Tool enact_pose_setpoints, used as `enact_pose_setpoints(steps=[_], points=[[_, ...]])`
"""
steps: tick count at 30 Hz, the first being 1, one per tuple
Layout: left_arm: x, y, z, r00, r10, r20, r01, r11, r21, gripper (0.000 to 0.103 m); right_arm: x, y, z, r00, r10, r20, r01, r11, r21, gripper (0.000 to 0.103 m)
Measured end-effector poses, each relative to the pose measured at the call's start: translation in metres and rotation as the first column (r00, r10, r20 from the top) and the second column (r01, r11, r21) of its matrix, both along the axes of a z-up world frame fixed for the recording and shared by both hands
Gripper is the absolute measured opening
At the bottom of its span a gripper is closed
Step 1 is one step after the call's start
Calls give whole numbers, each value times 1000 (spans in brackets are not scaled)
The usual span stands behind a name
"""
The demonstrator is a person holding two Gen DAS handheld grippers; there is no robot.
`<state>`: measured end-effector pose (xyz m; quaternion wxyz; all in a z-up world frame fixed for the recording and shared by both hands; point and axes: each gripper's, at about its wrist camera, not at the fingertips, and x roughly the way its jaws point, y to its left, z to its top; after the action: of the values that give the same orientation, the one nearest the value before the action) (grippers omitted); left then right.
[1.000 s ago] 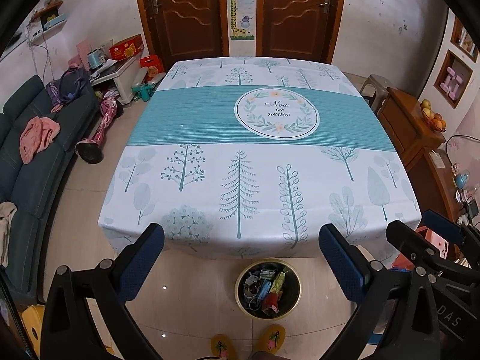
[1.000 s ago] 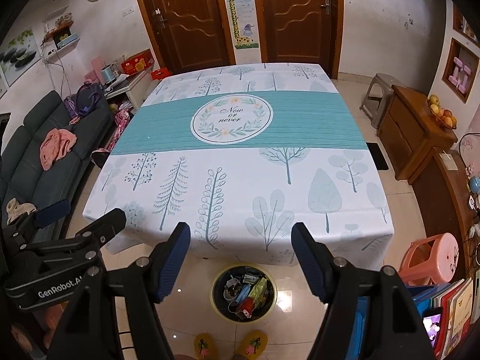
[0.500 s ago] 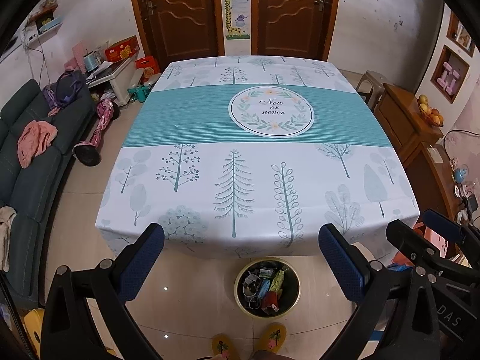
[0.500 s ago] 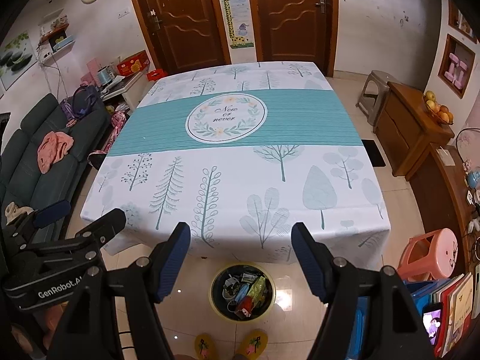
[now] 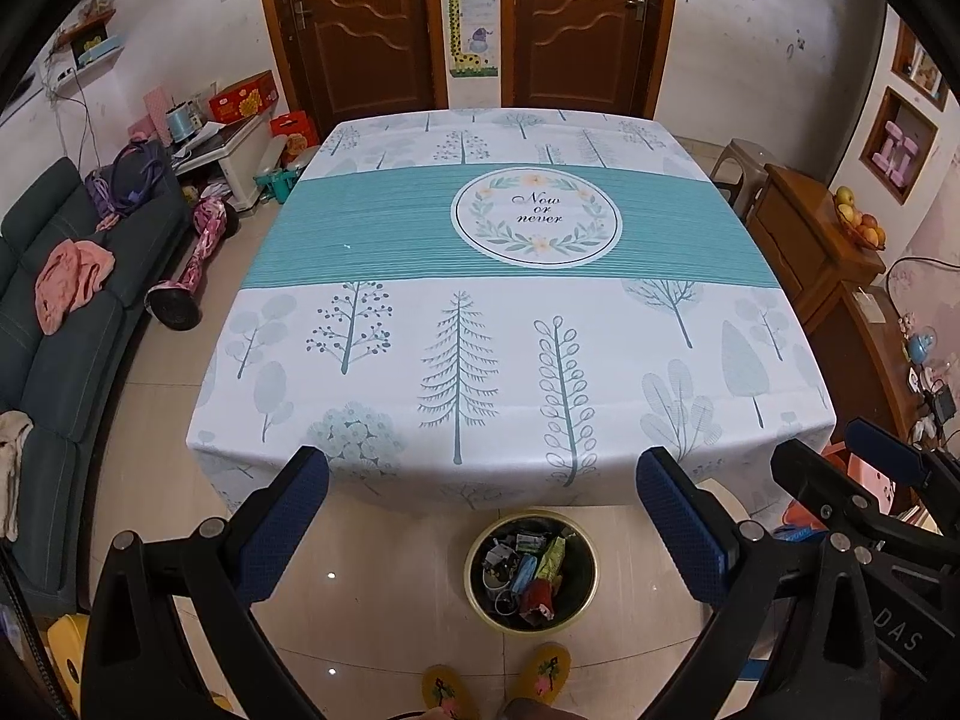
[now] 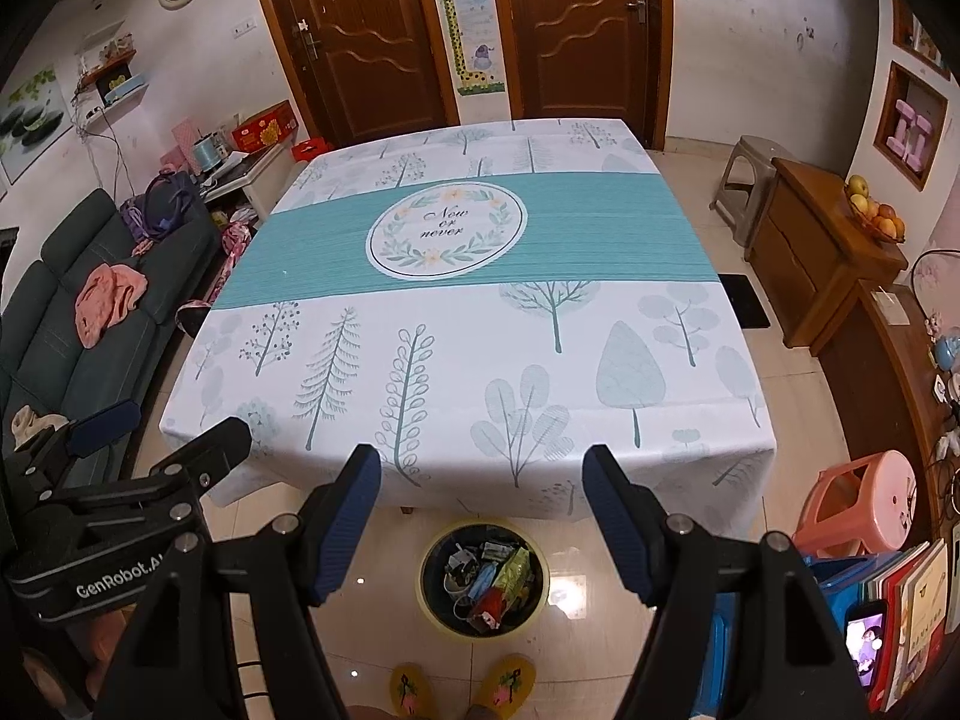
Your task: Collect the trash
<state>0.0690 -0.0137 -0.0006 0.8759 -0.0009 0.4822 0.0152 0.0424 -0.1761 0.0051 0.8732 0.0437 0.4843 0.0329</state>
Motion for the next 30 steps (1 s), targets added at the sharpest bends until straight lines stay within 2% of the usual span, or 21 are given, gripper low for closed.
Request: enact_pose_setpoints(steps=[30], points=[[-5, -3, -1, 1000, 8, -1, -8, 1000, -4, 101, -5, 1, -2, 1000, 1, -2, -1, 1000, 2, 70]])
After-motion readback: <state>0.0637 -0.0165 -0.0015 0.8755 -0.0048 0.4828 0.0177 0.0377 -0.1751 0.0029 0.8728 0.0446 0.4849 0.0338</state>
